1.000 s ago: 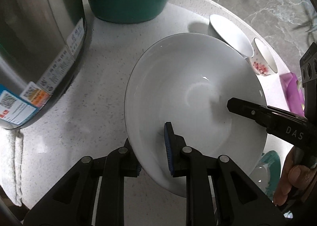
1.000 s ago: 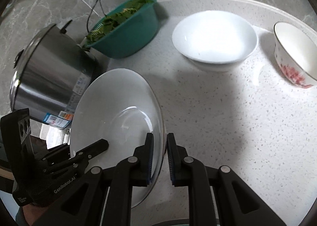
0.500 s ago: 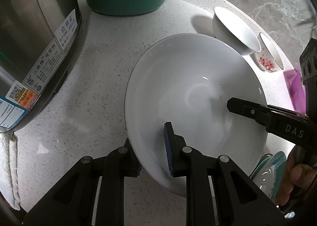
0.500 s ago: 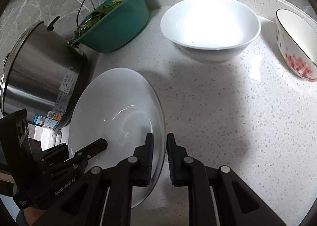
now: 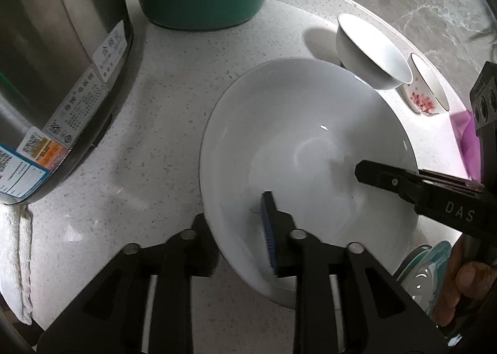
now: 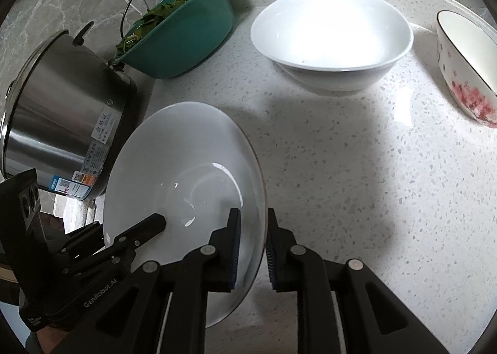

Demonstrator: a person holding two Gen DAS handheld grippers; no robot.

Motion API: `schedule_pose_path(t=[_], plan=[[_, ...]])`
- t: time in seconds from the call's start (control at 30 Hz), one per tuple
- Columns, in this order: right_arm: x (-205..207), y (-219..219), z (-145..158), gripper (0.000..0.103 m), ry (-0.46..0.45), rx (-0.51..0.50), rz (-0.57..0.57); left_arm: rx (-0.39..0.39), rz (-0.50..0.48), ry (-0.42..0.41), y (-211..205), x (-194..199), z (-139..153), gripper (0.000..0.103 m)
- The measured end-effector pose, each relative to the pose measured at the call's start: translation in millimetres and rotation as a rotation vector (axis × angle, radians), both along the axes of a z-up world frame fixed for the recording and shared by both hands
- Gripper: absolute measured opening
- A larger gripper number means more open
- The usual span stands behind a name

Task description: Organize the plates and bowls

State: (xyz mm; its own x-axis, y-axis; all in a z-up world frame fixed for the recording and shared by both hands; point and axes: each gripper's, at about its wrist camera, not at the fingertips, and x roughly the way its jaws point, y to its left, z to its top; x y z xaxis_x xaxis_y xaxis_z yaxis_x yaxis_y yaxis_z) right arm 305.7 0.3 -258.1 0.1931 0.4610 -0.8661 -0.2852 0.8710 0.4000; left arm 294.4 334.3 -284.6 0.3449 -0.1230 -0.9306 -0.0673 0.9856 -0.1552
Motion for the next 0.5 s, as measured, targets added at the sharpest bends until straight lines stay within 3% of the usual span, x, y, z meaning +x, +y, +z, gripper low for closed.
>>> schedule_pose_path(t=[0.03,0.07,0.1,0.2,0.27,0.3,0.37,0.5], plan=[[-1,-1,0,0.029,0.002,0.004,-0.002,0.0,0.005,-0.006,1,-2,2,0.048],[-2,-2,2,0.035,0.0,0.01,-0.003,0.002,0.011,-0.014,1,-4,5,0.069],[-4,-3,4,0.044,-0.008,0.011,-0.005,0.004,0.018,-0.023,2,-7,10,0.075],[-10,-15,19,0.046,-0.035,0.036,-0.009,-0.007,0.047,-0.033,9,-19,29,0.078],[-13,-28,29,0.053,-0.04,0.056,-0.026,-0.031,0.06,-0.044,13,-25,50,0.082],[-14,-37,35,0.061,-0.037,0.072,-0.041,-0.035,0.05,-0.058,12,-26,62,0.085],[-12,-62,51,0.066,-0.042,0.113,-0.087,-0.044,-0.005,-0.085,4,-14,91,0.092],[11,-108,86,0.073,-0.034,0.16,-0.185,-0.041,-0.13,-0.12,-19,28,128,0.096]])
